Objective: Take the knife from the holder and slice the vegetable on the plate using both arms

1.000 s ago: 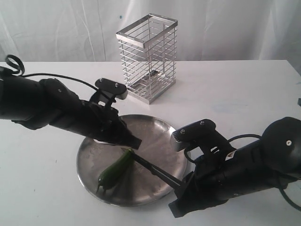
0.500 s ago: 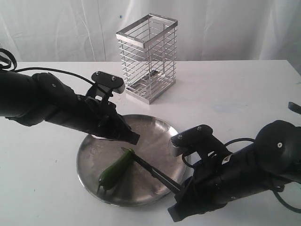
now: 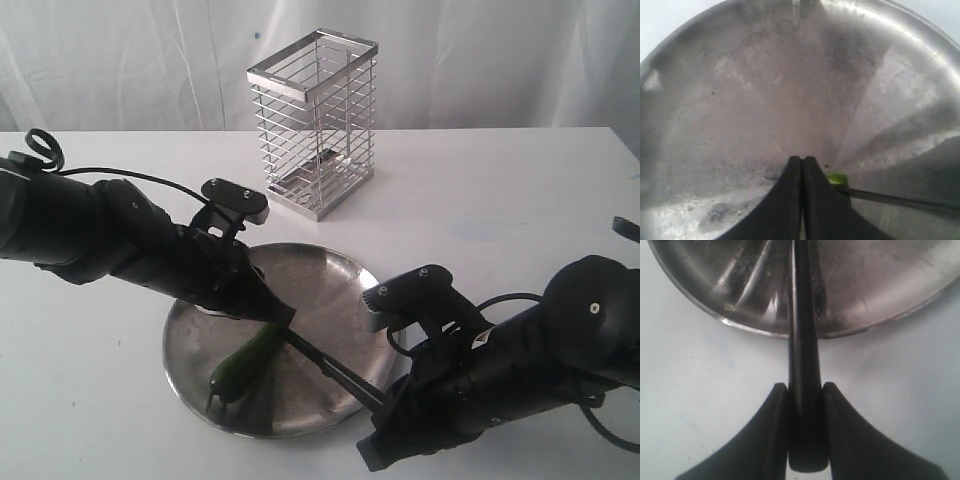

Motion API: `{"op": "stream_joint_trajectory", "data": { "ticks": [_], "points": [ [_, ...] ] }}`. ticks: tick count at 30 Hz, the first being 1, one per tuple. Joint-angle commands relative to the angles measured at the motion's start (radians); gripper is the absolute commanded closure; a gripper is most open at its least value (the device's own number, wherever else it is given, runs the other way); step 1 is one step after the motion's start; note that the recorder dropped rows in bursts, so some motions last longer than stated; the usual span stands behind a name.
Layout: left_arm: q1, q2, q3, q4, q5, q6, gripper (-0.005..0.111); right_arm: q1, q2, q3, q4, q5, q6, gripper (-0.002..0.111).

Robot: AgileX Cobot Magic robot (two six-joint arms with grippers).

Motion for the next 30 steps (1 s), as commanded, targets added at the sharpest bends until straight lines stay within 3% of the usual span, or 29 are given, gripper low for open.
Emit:
{"op": "stream_joint_trajectory", "data": {
  "ticks": [1,16,30],
  "points": [
    [0.001,-0.005,0.006,-0.008,0.006,0.003,0.102,0.0,0.001,0.003,-0.002,-0.01,-0.01,0.108],
    [0.001,0.078,0.006,-0.008,-0.071,0.003,0.102,0.0,0.059,-0.008,0.006,-0.026,-0.02,0.108],
    [0.001,0.083,0.006,-0.008,-0.046,-0.003,0.102,0.002,0.079,-0.024,0.025,-0.031,-0.035,0.108]
  ]
}}
